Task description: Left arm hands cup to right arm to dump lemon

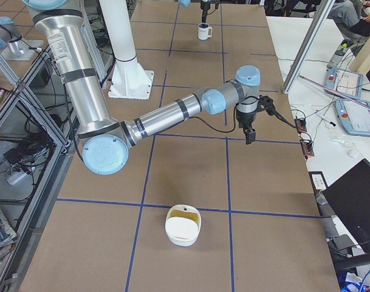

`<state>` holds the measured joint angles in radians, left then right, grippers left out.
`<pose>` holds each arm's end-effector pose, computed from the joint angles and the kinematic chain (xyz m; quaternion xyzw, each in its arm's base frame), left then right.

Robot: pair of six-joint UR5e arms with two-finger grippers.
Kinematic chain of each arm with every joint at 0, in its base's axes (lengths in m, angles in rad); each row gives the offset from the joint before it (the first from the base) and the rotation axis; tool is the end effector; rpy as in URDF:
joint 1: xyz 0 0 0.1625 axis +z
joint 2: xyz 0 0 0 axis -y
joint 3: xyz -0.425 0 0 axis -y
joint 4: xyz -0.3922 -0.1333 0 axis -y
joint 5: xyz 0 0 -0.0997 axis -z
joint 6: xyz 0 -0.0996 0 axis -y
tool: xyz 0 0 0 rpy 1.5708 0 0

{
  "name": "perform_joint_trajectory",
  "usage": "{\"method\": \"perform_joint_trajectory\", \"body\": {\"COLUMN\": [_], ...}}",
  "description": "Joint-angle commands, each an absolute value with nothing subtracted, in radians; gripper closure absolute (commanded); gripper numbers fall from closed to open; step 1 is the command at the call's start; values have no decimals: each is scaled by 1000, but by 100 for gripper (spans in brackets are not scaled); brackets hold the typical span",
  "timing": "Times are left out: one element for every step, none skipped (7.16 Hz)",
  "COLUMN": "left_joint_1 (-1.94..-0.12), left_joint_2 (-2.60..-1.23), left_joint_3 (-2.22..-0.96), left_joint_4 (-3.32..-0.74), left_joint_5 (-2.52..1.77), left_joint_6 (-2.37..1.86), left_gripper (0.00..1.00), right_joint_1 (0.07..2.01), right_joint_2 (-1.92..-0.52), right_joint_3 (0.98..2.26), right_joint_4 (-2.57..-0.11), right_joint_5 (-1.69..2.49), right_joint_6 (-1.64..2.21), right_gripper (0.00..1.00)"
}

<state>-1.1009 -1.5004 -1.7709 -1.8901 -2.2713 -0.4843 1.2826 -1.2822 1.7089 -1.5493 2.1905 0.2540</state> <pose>0.1566 -0.4609 0.5610 0.0321 0.3932 0.0698 0.9162 -0.0990 -0.5996 0.4375 0.1243 -0.3431 -0.0836 0.9273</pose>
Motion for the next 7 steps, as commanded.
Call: {"method": "perform_joint_trajectory", "body": {"left_joint_1": [-1268,-1354,-1433,-1492,-1515,-1534,-1535], "left_joint_2": [-1489,-1491,-1493,-1490,-1499,-1468,-1468], "left_joint_3": [-1776,-1776,-1778,-1782,-1814,-1821,-1819], "left_joint_4": [-1750,-1662,-1557,-1489,-1395,-1396,-1394], "left_joint_5": [-2301,-2301,-2304,-2324,-2342,-2344,-2344], "left_joint_6": [-183,-41,38,98,106,150,152], "left_gripper": [0,0,0,0,0,0,0], "right_joint_1": [1317,1354,1433,1466,1480,1492,1496], "right_joint_2": [-1362,-1405,-1440,-1500,-1553,-1598,-1620], "right_joint_3": [1710,1710,1713,1757,1784,1787,1787], "right_joint_4": [-1554,-1562,-1609,-1644,-1649,-1648,-1641], "right_joint_5": [2192,2222,2320,2354,2343,2339,2341], "right_joint_6": [128,54,8,-8,-9,-9,-9], "right_gripper": [0,0,0,0,0,0,0]}}
